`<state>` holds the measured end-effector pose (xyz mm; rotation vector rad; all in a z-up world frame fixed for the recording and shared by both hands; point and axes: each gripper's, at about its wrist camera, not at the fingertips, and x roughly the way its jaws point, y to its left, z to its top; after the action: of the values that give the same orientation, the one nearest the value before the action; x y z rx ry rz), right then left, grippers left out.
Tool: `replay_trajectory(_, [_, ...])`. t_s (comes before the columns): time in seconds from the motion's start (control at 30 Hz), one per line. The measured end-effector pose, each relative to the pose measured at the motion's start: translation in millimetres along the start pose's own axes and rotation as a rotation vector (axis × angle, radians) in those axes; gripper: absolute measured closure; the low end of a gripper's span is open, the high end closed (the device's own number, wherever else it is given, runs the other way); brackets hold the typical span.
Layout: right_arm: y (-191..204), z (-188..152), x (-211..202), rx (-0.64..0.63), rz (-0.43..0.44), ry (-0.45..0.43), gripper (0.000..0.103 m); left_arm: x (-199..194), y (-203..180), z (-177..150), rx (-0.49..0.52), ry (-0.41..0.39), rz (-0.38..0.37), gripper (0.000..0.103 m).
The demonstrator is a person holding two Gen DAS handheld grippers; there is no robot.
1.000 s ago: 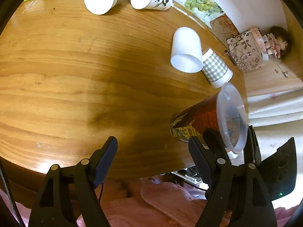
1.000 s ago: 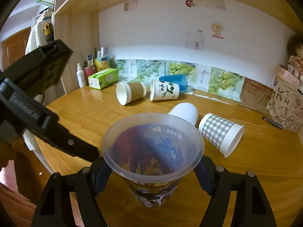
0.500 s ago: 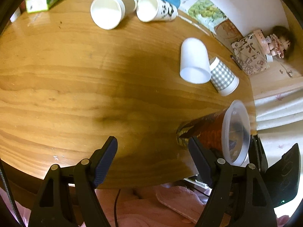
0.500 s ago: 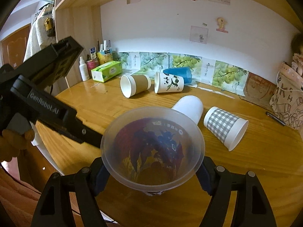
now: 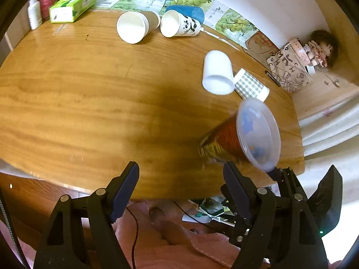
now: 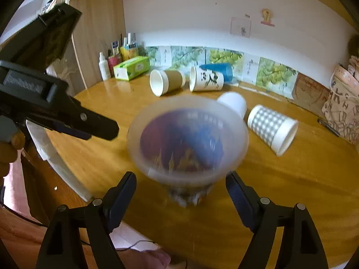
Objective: Flip cup upright
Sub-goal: 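Lower the brown cup upright onto the desk and open the right gripper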
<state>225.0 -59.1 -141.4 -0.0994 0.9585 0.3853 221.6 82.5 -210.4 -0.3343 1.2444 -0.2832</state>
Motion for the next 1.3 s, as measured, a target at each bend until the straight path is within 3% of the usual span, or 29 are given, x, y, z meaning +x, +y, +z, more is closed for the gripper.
replay_trajectory(0.53, [10,-82,-63,0.036,-0.064,0.185,0.017,-10,-18,-105,0.024,0.007,0.024,0.023])
replay_trajectory(0.73, [7,-102,-82,0.09,-0.068,0.263,0.014,-36,-31,-125,0.062,-0.05,0.037,0.023])
replay_trajectory(0.93, [4,-86,-121,0.119,-0.118,0.229,0.014,-71,-59,-124,0.15,-0.149,0.047,0.023])
replay_trajectory(1.07, [7,-71,-151,0.108,-0.124,0.175,0.002,-95,-71,-116,0.154,-0.215,0.001,0.023])
replay_trajectory(1.2, [9,-56,-182,0.105,-0.117,0.114,0.002,-117,-89,-110,0.182,-0.298,-0.01,0.023])
replay_trajectory(1.3, [6,-43,-200,0.136,-0.16,0.101,0.002,-136,-101,-107,0.185,-0.371,0.008,0.023])
